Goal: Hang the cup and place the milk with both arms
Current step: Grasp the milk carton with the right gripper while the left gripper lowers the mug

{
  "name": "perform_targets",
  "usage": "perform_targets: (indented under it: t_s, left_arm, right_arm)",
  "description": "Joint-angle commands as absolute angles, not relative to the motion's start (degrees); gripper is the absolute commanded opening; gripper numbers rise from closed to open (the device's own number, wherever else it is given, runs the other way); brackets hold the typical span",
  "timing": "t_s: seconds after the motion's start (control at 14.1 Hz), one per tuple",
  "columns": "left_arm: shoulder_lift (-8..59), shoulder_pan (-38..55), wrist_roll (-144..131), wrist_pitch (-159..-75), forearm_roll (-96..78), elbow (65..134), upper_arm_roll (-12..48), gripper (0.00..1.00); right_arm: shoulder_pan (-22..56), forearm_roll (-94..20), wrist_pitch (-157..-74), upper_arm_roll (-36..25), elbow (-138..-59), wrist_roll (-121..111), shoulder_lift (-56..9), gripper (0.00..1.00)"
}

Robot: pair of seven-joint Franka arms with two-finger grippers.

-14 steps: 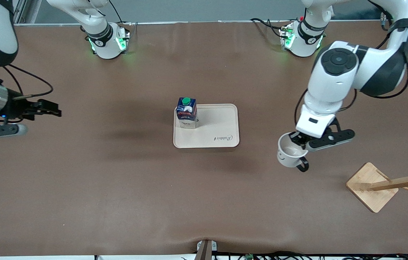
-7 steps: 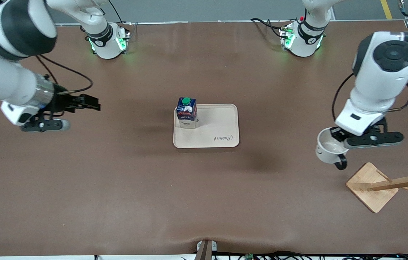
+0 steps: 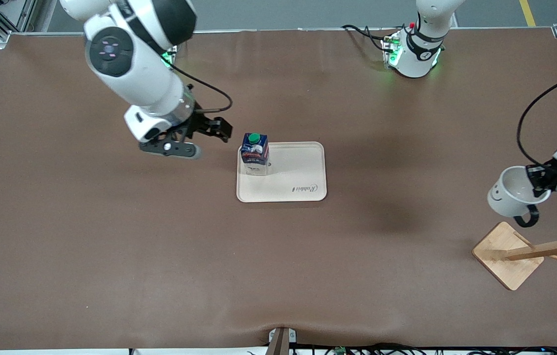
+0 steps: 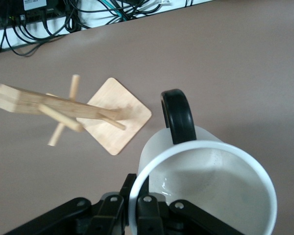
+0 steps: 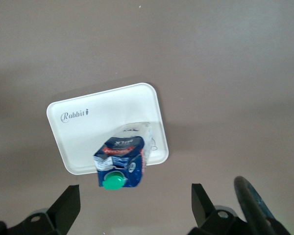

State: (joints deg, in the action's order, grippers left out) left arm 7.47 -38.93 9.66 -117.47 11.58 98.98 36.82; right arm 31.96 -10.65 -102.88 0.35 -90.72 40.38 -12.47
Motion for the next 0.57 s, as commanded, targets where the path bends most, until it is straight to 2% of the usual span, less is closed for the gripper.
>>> perform_targets:
  t_s: [0.0, 0.5]
  left_arm:
    - [6.9, -41.8, 17.2, -116.3, 9.2, 98.2, 37.3, 0.00]
    - [10.5, -46.1, 30.0, -116.5, 3.7, 95.0, 37.0, 0.00]
  right_arm:
    - [36.9, -6.7, -106.9, -0.4, -90.3, 43.4, -15.5, 1.00]
    - [42.1, -2.6, -108.0, -0.4, -90.6, 49.2, -18.9, 1.00]
